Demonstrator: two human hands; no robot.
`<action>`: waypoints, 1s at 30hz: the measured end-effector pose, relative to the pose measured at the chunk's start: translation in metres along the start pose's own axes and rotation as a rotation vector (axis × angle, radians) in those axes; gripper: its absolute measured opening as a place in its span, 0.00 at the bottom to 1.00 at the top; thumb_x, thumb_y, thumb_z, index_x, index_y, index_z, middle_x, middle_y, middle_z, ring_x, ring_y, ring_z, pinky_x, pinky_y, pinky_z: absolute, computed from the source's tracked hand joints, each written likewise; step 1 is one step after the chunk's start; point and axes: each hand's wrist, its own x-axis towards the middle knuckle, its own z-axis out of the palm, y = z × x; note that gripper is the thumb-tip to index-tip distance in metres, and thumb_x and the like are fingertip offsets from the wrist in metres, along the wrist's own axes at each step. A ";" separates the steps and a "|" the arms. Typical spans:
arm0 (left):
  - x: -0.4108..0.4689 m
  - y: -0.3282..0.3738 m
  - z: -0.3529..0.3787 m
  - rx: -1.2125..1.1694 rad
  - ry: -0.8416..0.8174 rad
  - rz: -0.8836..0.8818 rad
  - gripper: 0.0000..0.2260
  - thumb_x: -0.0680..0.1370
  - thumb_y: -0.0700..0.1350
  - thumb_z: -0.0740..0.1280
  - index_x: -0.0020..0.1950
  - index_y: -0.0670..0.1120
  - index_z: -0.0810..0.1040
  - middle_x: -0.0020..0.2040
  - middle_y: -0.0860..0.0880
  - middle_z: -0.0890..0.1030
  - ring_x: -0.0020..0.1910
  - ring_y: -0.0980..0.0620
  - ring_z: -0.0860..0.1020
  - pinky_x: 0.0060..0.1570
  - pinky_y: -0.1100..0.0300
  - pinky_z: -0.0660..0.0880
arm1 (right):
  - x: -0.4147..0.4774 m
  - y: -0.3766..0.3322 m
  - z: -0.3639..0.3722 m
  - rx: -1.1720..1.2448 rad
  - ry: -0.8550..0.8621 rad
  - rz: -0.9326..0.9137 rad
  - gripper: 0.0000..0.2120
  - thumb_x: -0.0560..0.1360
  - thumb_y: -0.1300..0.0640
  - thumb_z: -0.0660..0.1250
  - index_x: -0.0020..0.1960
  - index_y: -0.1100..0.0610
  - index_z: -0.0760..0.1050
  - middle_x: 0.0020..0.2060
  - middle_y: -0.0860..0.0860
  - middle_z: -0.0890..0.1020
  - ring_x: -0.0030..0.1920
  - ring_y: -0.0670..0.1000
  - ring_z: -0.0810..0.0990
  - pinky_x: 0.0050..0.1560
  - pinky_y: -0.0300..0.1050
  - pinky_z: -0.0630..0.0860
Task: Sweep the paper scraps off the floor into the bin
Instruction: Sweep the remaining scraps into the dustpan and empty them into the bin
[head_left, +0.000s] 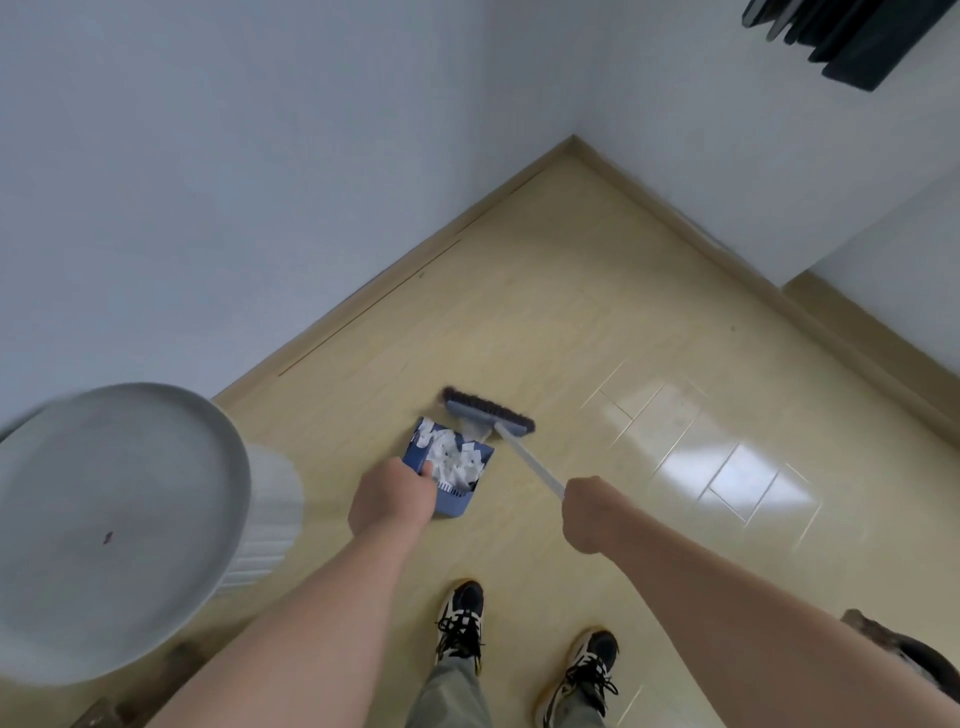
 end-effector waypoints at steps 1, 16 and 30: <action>0.002 -0.001 -0.002 0.002 -0.003 0.004 0.12 0.80 0.55 0.64 0.46 0.48 0.78 0.37 0.49 0.77 0.39 0.43 0.77 0.37 0.57 0.71 | -0.005 0.001 0.005 0.018 -0.014 0.009 0.15 0.80 0.59 0.60 0.65 0.62 0.72 0.41 0.51 0.75 0.37 0.48 0.77 0.39 0.41 0.77; 0.002 -0.012 -0.011 -0.003 -0.039 -0.011 0.16 0.78 0.58 0.66 0.46 0.45 0.80 0.38 0.47 0.80 0.37 0.45 0.78 0.35 0.57 0.72 | -0.052 0.054 -0.010 0.414 0.135 0.148 0.08 0.80 0.58 0.59 0.43 0.58 0.69 0.34 0.49 0.70 0.29 0.46 0.69 0.25 0.37 0.65; 0.005 -0.023 -0.006 0.003 -0.039 0.014 0.16 0.78 0.58 0.66 0.43 0.44 0.78 0.38 0.46 0.80 0.36 0.45 0.79 0.33 0.57 0.72 | -0.046 0.026 0.032 0.357 0.005 0.045 0.13 0.79 0.58 0.57 0.60 0.60 0.75 0.34 0.48 0.67 0.29 0.46 0.67 0.27 0.37 0.63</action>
